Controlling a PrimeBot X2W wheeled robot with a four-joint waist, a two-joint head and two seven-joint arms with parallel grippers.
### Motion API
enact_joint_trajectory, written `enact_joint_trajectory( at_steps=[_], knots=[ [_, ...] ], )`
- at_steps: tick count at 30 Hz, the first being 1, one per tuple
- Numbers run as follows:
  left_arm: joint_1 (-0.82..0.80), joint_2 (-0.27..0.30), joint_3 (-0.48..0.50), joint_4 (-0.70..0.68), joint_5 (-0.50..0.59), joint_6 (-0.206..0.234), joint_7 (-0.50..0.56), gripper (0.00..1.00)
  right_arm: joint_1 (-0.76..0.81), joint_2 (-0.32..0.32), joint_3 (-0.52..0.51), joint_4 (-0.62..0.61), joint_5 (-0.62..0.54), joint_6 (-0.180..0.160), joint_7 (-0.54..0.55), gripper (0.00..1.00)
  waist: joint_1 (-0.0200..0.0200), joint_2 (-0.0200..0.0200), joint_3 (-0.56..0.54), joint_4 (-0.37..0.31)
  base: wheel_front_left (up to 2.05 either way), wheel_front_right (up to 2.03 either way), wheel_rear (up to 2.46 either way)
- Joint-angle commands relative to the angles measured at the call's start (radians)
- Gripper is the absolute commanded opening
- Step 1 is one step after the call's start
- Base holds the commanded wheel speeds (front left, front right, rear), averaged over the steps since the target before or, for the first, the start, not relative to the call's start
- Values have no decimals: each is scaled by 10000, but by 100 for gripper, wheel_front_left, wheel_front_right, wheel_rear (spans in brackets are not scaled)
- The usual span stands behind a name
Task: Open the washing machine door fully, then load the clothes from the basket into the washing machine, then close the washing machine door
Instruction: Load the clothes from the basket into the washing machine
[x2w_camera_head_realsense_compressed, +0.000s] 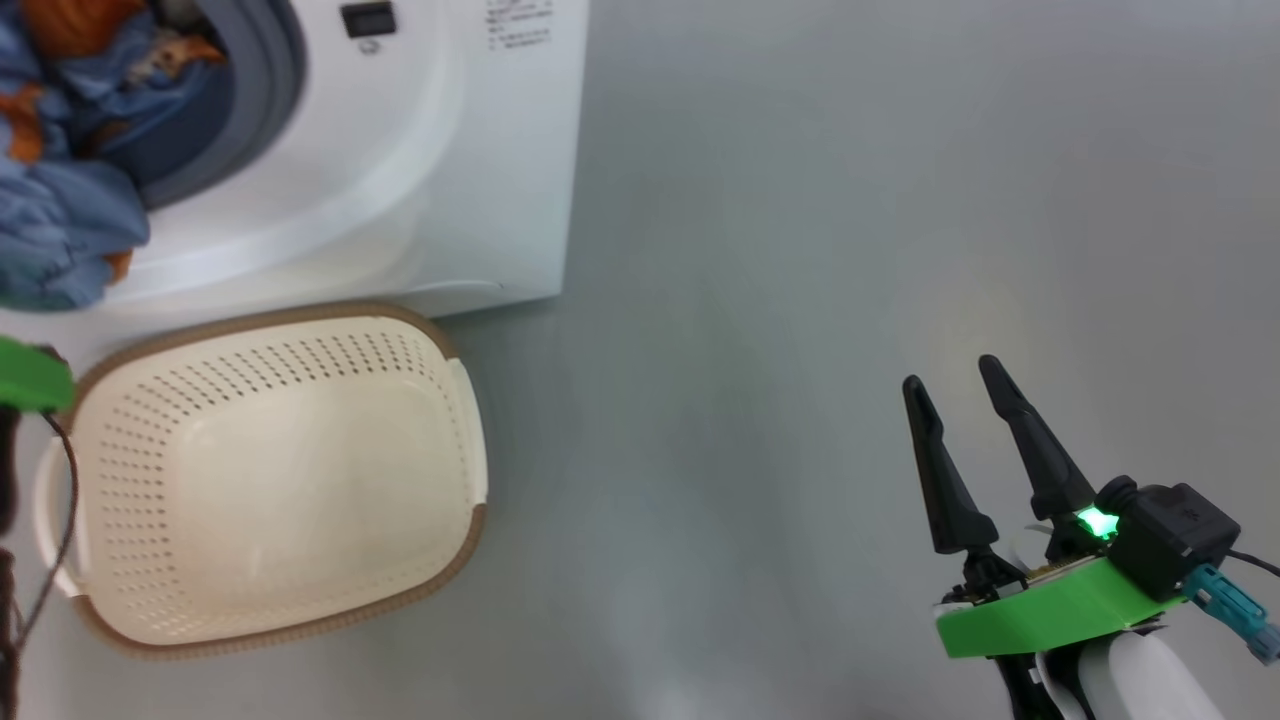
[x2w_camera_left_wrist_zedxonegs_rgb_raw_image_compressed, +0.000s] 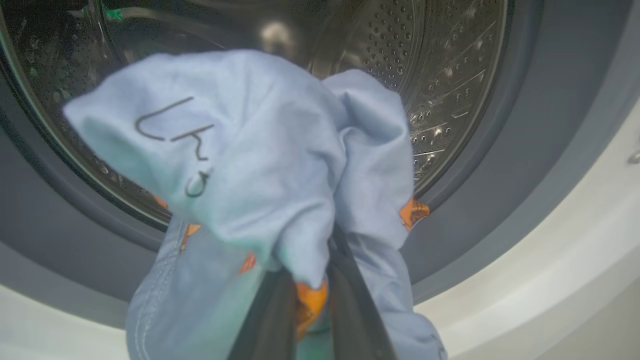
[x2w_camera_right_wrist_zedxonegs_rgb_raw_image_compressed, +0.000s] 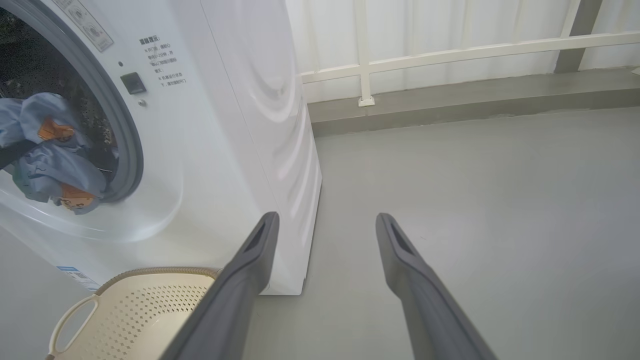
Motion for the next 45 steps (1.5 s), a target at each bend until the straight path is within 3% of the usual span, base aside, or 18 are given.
enact_joint_trajectory(
  at_steps=[1,14,26,33,36,45],
  knots=[
    [-850,700,4,443,-54,6,-63,0,-209,34,295,-255,-121,71,-80,100,-2,0,610,-373,0,0,0],
    [-4067,1548,-1820,3205,-313,6,49,0,-701,322,619,-341,-130,71,-80,100,-2,0,1726,-855,0,0,0],
    [-5972,2223,-2760,3873,-368,6,-52,0,-884,496,884,-472,-129,71,-80,100,-2,0,2367,-1326,0,0,0],
    [-6449,2607,-2304,2698,97,178,-59,0,-998,555,1029,-514,-106,71,-80,100,-2,0,2551,-1552,0,0,0],
    [-6312,2747,-1683,1861,408,473,-61,0,-1048,583,1129,-536,-81,71,-80,100,-2,0,2618,-1699,0,0,0],
    [-5639,2502,-1193,2040,916,481,-61,0,-1082,608,1238,-559,-84,71,-80,100,-2,0,2696,-1760,0,0,0]
  ],
)
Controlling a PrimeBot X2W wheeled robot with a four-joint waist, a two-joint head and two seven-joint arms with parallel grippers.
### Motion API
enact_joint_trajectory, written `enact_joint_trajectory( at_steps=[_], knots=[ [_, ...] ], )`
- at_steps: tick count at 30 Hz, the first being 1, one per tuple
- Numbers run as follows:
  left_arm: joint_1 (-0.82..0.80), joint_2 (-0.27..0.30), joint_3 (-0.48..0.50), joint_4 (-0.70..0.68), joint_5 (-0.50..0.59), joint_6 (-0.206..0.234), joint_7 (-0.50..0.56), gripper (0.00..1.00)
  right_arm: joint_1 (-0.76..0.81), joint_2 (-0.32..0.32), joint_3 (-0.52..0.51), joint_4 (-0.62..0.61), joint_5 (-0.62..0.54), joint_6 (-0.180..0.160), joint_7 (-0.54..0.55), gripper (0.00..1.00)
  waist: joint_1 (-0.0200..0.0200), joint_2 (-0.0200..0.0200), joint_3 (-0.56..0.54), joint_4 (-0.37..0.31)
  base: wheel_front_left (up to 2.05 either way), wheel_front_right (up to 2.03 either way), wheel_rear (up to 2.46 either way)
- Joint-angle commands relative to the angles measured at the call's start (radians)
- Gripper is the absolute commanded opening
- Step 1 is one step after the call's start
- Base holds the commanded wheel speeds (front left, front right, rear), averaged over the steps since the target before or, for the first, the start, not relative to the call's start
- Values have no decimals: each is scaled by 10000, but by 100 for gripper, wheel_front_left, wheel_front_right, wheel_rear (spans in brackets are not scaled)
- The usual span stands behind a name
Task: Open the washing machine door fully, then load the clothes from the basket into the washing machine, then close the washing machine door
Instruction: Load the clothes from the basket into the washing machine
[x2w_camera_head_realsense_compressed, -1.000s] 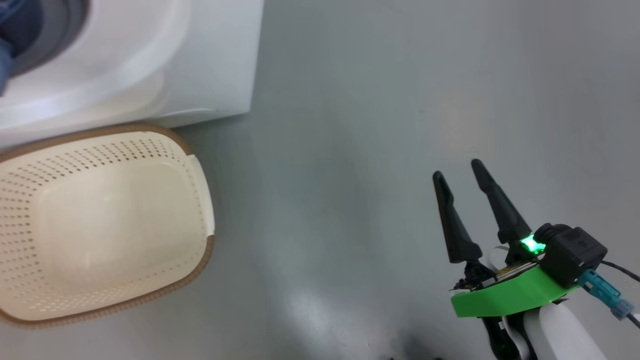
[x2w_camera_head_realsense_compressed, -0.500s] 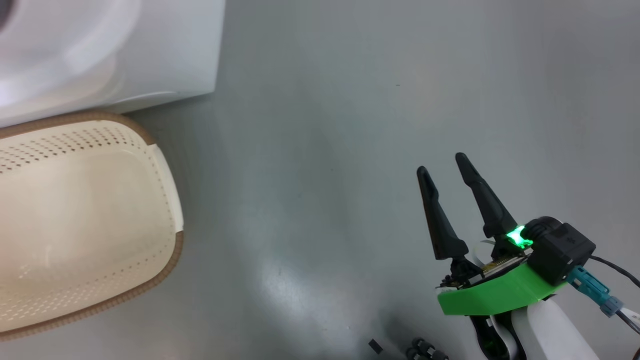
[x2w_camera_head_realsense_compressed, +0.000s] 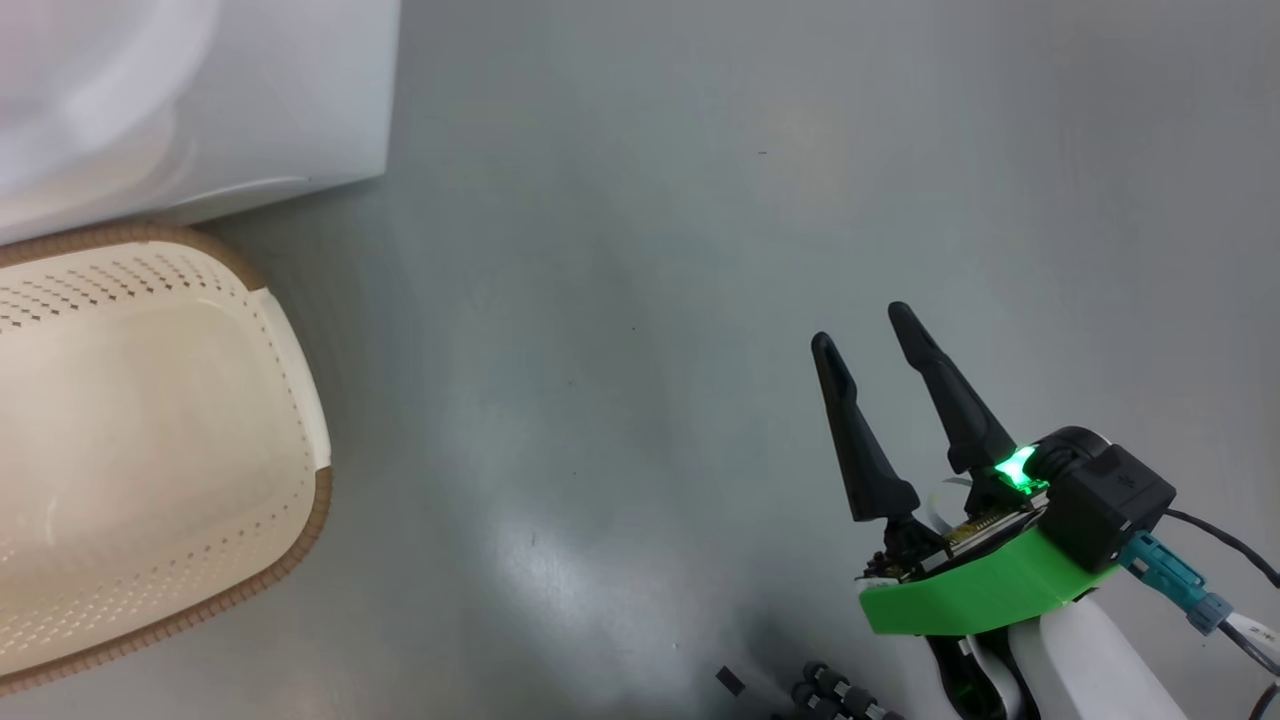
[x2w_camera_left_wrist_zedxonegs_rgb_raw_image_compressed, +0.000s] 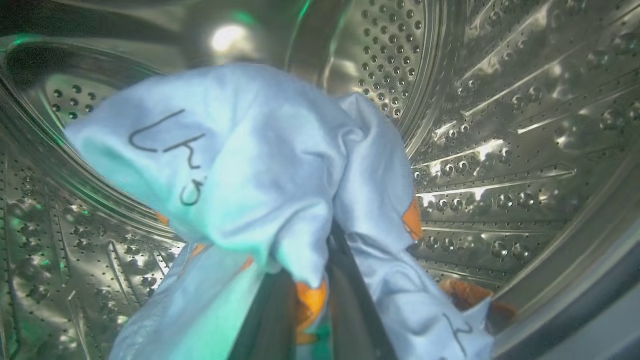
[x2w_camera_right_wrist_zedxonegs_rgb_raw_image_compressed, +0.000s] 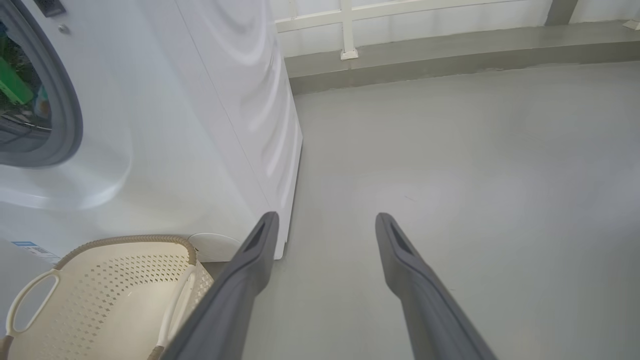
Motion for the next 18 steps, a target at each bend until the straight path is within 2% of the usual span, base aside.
enact_joint_trajectory(
  at_steps=[1,2,3,4,6,7,8,9,18],
  knots=[
    [157,450,187,-122,148,-18,-58,0,3,-19,199,-226,-12,71,-80,100,0,-1,-1,6,0,0,0],
    [166,441,190,-34,210,-39,-58,2,2,-15,204,-229,-15,71,-80,100,0,-1,-9,11,0,0,0],
    [158,439,200,38,267,-59,-58,11,4,-13,203,-230,-16,71,-80,100,0,-1,-19,20,0,0,0],
    [140,434,220,118,310,-71,-58,24,7,-11,193,-232,-19,71,-80,100,0,-1,-30,35,0,0,0],
    [114,405,164,407,408,-130,-58,55,18,-9,160,-222,-26,71,-80,100,0,-1,-81,80,0,0,0],
    [89,379,91,585,456,-178,-58,88,23,-13,149,-210,-30,71,-80,100,0,-1,-112,106,0,0,0],
    [49,345,33,813,468,-222,-58,88,20,-25,143,-195,-31,71,-80,100,0,-1,-148,133,0,0,0],
    [9,307,-50,1047,492,-263,-58,100,15,-39,137,-181,-30,71,-80,100,0,-1,-198,166,0,0,0],
    [-584,-5,-554,2625,359,-442,-58,100,11,-125,159,-133,-23,71,-80,100,0,-1,-526,369,0,0,0]
  ],
)
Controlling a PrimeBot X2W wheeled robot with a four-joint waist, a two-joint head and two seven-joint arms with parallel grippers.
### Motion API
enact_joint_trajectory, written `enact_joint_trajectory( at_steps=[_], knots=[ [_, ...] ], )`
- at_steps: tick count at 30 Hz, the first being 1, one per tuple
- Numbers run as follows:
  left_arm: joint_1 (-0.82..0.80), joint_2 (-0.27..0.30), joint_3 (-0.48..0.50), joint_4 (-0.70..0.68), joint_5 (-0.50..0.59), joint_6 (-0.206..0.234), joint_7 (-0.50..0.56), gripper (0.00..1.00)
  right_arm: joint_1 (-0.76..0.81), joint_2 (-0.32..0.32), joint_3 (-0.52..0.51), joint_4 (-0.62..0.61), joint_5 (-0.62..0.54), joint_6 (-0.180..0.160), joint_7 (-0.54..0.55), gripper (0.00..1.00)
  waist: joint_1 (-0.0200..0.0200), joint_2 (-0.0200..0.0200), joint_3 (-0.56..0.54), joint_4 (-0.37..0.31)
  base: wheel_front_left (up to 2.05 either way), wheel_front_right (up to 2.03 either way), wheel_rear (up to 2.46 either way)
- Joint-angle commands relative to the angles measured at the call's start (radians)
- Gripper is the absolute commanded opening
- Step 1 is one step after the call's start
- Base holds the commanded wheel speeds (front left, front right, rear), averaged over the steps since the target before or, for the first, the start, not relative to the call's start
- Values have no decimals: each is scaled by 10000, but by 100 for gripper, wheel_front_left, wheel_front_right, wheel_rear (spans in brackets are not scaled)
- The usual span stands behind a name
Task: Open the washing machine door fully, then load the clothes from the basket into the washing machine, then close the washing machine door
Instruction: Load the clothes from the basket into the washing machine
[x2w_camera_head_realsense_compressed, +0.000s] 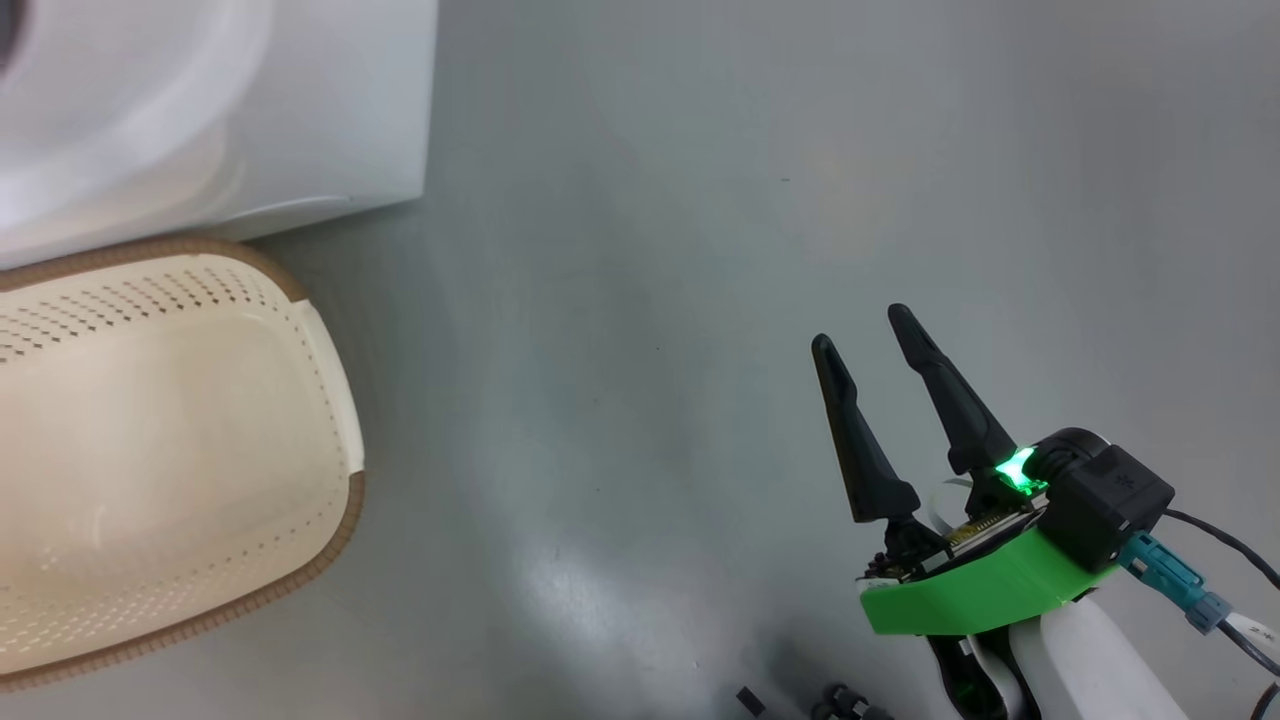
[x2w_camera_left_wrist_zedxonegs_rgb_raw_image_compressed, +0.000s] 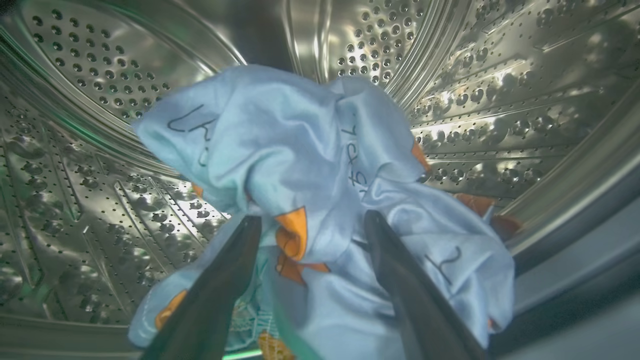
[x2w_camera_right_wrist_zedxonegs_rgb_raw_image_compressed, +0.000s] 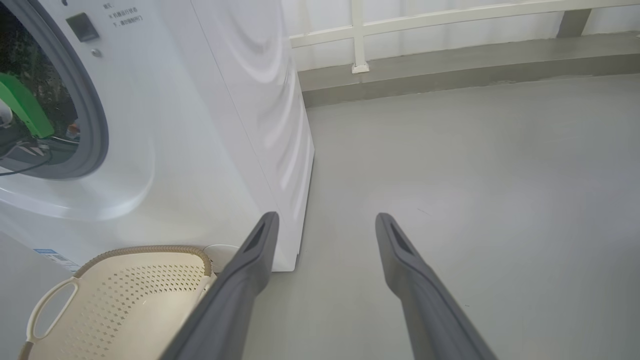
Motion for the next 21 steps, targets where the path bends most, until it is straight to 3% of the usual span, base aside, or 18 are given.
enact_joint_trajectory(
  at_steps=[1,6,14,21],
  knots=[
    [-120,418,41,1,-84,-42,-54,100,16,-107,134,-162,-21,71,-80,100,0,0,-86,54,0,0,0],
    [-101,261,-92,168,-322,-58,-55,100,21,-149,119,-142,-11,71,-80,100,0,0,-244,121,0,0,0],
    [591,168,332,-768,-904,-61,-55,100,-12,-229,54,-144,-5,71,-80,100,0,0,-421,217,0,0,0],
    [1830,-165,1434,-2218,-1169,-61,-55,100,34,-334,-122,-186,-41,71,-80,100,0,0,-697,414,0,0,0]
  ],
)
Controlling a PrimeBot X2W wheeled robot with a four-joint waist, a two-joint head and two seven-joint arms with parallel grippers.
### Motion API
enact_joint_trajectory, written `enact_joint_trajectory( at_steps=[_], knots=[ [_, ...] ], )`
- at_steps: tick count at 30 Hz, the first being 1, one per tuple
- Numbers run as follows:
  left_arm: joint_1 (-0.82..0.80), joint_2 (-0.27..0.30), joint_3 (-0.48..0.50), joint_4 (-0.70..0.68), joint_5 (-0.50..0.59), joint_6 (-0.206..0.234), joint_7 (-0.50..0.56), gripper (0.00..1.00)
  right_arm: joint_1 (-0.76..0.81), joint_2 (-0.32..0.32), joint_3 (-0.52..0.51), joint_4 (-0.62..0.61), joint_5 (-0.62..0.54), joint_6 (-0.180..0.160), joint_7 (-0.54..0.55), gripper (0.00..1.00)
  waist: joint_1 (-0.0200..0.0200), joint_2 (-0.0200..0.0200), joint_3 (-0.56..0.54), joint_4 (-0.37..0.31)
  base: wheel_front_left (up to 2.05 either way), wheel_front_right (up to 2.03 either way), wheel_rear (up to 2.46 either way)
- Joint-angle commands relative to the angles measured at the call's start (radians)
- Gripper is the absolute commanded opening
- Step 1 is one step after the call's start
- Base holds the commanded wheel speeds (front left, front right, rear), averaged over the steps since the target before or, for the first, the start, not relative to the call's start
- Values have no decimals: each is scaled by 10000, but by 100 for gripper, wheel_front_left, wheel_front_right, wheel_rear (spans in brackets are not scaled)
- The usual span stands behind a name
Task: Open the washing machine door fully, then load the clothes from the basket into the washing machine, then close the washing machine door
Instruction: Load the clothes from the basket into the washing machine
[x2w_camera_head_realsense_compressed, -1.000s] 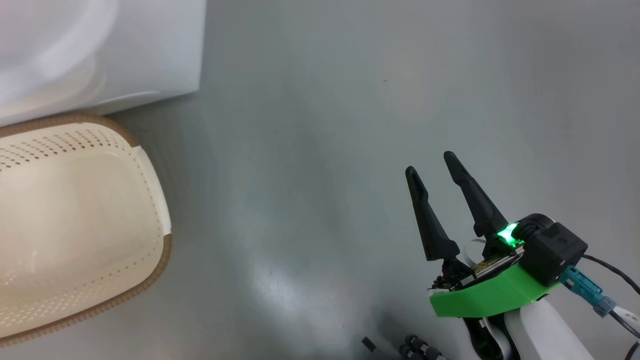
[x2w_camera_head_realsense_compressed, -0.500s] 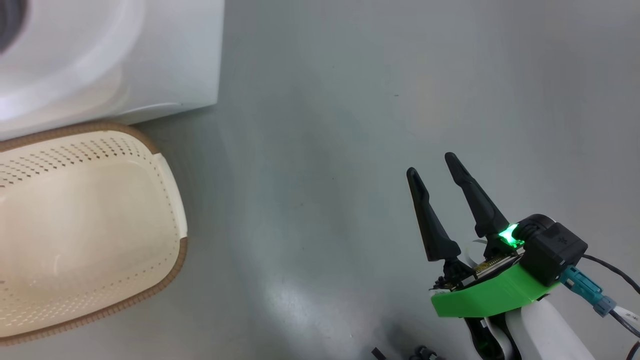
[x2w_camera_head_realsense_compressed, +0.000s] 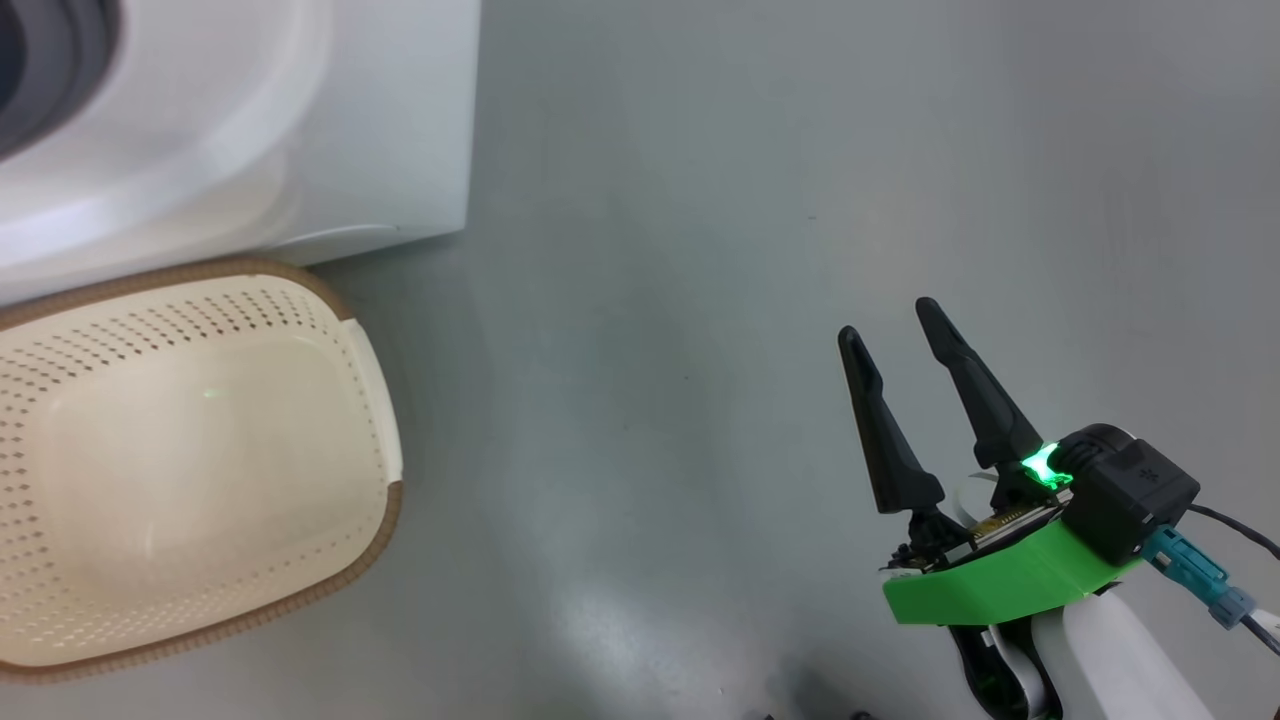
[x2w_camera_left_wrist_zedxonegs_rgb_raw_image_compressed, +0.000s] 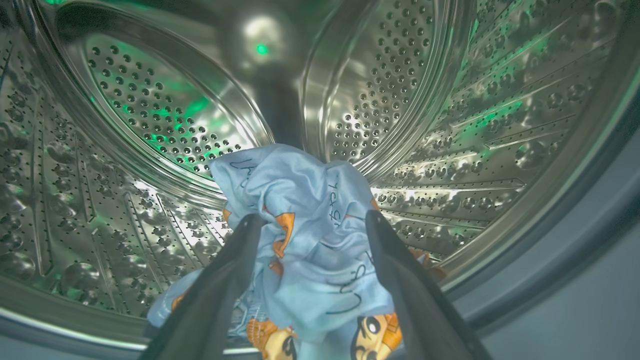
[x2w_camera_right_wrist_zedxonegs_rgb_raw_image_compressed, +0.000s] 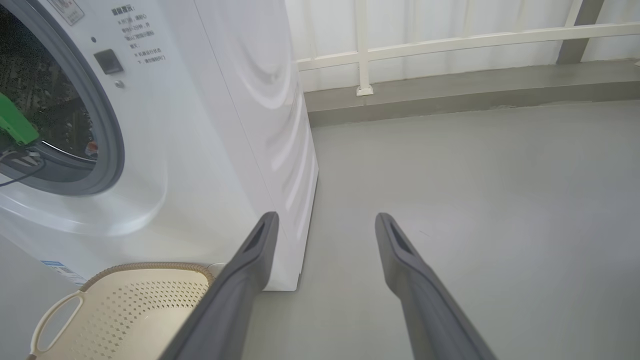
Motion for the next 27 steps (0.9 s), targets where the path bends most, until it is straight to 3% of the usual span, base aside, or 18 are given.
enact_joint_trajectory(
  at_steps=[1,9,27],
  knots=[
    [396,355,409,-501,-40,9,-55,100,39,-142,117,-228,-46,71,-80,100,0,0,-138,101,0,0,0],
    [1989,-442,1605,-2159,421,10,-55,100,126,-379,0,-199,-68,71,-80,100,0,0,-722,430,0,0,0],
    [5059,-1892,2692,-4260,910,7,-55,100,593,-915,-201,74,63,71,-80,100,0,0,-2327,1132,0,0,0]
  ],
)
